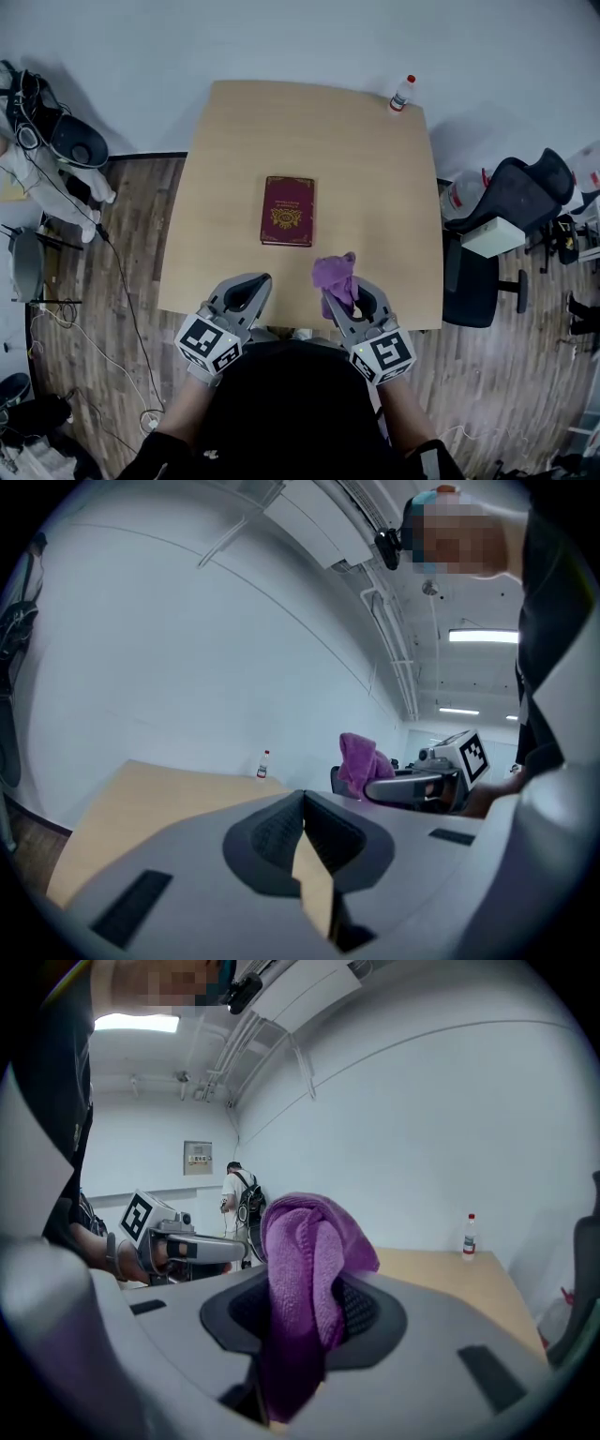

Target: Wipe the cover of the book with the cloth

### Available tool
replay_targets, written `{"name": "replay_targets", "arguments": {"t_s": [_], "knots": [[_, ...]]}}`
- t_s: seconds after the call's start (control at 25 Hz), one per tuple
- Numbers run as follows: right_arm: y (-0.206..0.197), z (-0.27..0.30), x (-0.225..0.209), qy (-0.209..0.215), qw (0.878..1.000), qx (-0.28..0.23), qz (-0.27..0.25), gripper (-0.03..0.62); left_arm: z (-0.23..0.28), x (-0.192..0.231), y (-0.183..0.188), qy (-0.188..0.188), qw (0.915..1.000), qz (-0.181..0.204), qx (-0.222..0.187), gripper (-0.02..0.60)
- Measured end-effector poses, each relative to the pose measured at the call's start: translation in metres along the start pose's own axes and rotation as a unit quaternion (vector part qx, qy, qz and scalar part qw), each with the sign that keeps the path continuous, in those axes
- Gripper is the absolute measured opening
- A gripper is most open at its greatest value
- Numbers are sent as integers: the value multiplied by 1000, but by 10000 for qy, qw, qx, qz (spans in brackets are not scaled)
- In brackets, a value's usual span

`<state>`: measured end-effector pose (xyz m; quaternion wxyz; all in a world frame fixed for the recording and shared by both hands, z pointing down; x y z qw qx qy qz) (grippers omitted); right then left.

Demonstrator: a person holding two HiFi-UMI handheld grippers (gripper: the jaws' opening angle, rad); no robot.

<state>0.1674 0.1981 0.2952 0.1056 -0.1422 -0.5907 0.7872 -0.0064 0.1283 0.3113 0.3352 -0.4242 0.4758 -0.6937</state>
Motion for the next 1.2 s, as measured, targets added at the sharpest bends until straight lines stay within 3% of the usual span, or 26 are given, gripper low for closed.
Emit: {"name": "replay_targets", "arguments": {"t_s": [0.84,1.2], "knots": [[2,30,3,-231,9995,63,-192,138,5,27,9,-129,9998,136,59,20],[-7,34,-4,-334,9993,151,-3,138,9,33,8,-158,9997,150,114,20]]}}
Point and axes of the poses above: the fingertips, and each gripper's own axes: z forward along the fingers, x to its left, y out of its top, the point moved 5 cm from there along -z, backward along the fingers, and after that the axes turned 2 degrees about x, right-handed, at the moved point
